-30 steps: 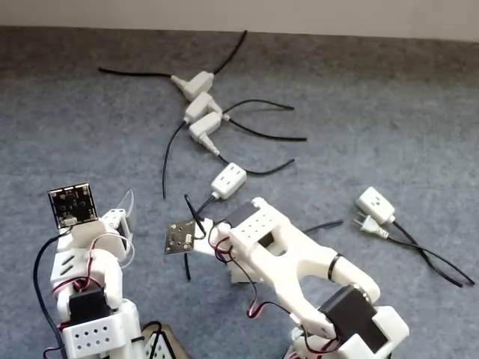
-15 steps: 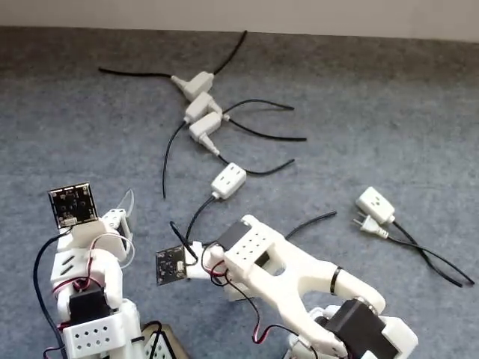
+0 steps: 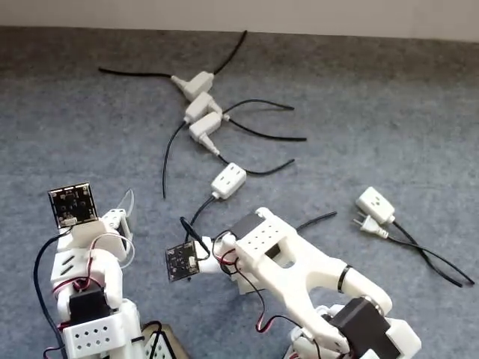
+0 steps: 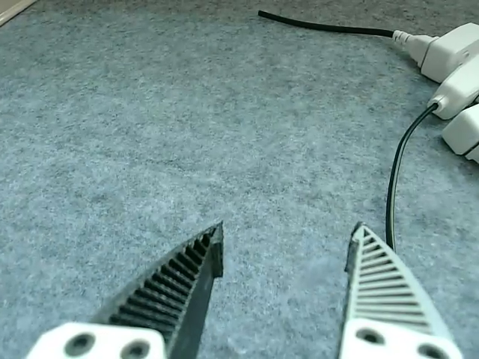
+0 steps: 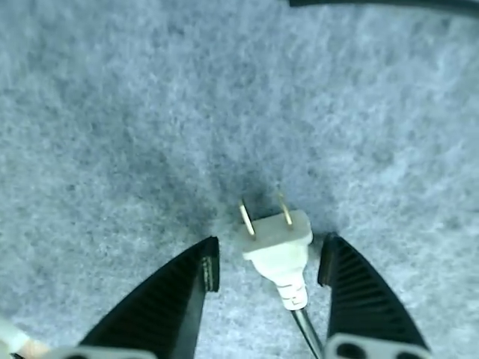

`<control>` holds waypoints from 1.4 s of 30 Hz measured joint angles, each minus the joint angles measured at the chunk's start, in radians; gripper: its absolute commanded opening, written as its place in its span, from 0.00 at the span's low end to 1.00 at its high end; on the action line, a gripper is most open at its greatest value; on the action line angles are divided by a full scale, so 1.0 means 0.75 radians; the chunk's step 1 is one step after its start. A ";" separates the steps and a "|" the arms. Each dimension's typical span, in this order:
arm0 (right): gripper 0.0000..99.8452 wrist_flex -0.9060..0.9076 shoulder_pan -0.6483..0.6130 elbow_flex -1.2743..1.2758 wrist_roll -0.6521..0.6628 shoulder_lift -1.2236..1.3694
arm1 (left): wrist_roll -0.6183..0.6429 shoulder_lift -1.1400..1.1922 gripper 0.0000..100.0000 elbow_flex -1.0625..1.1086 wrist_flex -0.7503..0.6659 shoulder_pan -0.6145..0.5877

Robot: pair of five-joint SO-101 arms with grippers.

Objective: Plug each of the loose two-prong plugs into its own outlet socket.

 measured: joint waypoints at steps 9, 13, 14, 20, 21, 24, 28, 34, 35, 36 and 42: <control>0.07 -0.023 -0.016 -0.002 0.000 -0.002 | 0.000 0.000 0.27 0.000 0.000 0.000; 0.07 -0.029 -0.016 0.010 0.000 -0.002 | 0.000 0.000 0.27 0.000 0.000 0.000; 0.08 -0.047 -0.016 0.020 0.000 -0.002 | 0.000 0.000 0.27 0.000 0.000 0.000; 0.07 -0.256 -0.016 0.194 0.002 -0.037 | 0.000 0.000 0.27 0.000 0.000 0.000; 0.07 -0.276 -0.016 0.213 0.002 -0.037 | 0.000 0.000 0.27 0.000 0.000 0.000; 0.06 -0.299 -0.016 0.235 0.002 -0.039 | 0.000 0.000 0.27 0.000 0.000 0.000; 0.04 -0.303 -0.014 0.239 0.002 -0.061 | 0.000 0.000 0.27 0.000 0.000 0.000; 0.01 -0.198 -0.014 0.117 0.002 -0.039 | 0.000 0.000 0.27 0.000 0.000 0.000; 0.01 -0.164 -0.014 0.076 0.002 -0.035 | 0.000 0.000 0.27 0.000 0.000 0.000; 0.01 -0.125 -0.014 0.037 0.002 -0.031 | 0.000 0.000 0.27 0.000 0.000 0.000; 0.01 0.162 -0.004 -0.336 0.000 -0.029 | 0.000 0.000 0.27 0.000 0.000 0.002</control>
